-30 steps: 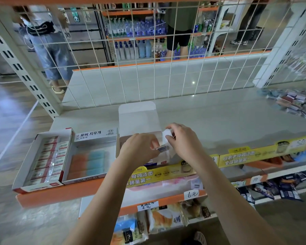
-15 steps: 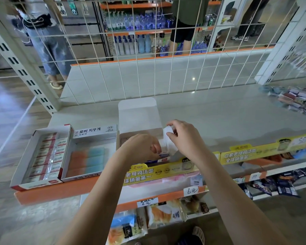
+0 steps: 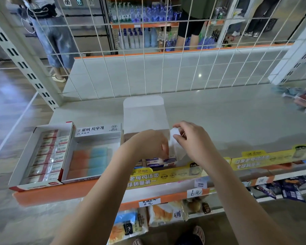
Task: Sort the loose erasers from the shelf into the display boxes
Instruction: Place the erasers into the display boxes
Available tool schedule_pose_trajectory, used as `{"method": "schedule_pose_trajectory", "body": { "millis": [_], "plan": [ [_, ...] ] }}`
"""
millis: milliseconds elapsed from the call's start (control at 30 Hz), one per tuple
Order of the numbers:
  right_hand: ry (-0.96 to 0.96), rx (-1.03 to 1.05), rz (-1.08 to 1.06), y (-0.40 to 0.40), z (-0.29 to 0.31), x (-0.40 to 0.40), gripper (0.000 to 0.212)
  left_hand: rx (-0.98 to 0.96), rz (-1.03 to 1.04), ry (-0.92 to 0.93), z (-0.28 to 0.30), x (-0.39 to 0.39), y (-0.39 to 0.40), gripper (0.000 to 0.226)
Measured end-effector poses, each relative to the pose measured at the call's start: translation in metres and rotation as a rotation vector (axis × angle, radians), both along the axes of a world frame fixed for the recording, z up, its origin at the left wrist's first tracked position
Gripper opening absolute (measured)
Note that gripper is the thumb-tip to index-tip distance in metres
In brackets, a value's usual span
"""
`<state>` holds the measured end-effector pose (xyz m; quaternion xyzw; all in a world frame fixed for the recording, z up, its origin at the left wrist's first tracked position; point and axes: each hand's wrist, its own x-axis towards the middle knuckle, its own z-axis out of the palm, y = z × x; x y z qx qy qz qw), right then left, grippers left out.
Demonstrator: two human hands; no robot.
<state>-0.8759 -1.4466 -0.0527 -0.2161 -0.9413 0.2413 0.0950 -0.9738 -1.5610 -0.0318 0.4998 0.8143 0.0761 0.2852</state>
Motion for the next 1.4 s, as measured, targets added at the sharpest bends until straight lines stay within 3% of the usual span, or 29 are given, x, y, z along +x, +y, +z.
{"method": "schedule_pose_trajectory", "body": {
  "millis": [767,967,1133,1300,1400],
  "plan": [
    [0.026,0.031,0.076,0.001,-0.007,0.003,0.029,0.053,-0.010,0.079,-0.019,0.004,-0.002,0.011],
    [0.016,0.023,0.004,-0.003,-0.008,0.004,0.030,0.019,-0.058,0.156,-0.014,0.007,0.001,0.015],
    [0.138,-0.106,-0.091,0.001,0.001,0.011,0.044,0.039,-0.065,0.151,0.009,0.002,0.000,0.023],
    [0.115,0.137,-0.117,0.047,0.009,0.030,0.037,0.310,-0.017,0.374,0.048,0.008,0.045,0.034],
    [-0.081,0.266,-0.134,0.092,0.012,0.054,0.041,0.380,-0.055,0.452,0.058,0.038,0.103,0.042]
  ]
}}
